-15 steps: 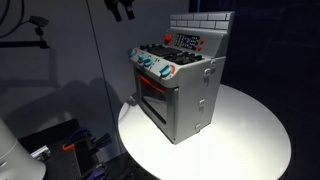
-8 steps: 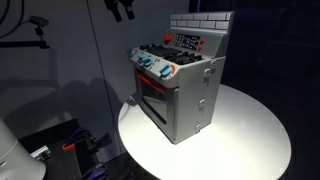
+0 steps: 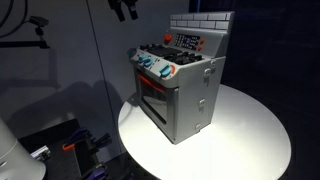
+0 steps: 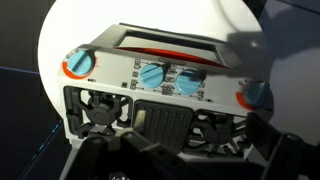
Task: Push the top right button of the toy stove
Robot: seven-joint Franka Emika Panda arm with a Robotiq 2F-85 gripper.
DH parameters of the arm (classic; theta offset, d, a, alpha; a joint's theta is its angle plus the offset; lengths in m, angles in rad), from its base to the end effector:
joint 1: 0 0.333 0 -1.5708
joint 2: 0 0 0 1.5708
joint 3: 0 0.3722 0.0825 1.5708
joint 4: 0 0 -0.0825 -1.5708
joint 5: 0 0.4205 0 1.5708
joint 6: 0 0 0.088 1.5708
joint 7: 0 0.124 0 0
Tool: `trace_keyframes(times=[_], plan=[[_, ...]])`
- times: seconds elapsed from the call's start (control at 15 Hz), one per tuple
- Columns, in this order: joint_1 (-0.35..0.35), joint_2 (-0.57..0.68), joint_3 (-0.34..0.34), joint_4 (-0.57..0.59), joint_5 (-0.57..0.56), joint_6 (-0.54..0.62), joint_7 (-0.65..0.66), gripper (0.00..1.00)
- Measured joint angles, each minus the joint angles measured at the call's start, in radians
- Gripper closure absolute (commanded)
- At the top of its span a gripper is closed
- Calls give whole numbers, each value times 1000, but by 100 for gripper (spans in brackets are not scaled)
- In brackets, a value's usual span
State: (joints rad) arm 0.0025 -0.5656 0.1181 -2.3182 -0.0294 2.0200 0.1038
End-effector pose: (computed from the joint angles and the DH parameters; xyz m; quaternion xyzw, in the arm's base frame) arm 0.4135 0.0572 0.5985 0.9902 0.0080 0.1355 0.0315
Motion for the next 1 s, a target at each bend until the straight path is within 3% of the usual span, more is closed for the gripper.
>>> trace_keyframes(times=[1.0], plan=[[-114,245,-39,166,-87,180,226,0]])
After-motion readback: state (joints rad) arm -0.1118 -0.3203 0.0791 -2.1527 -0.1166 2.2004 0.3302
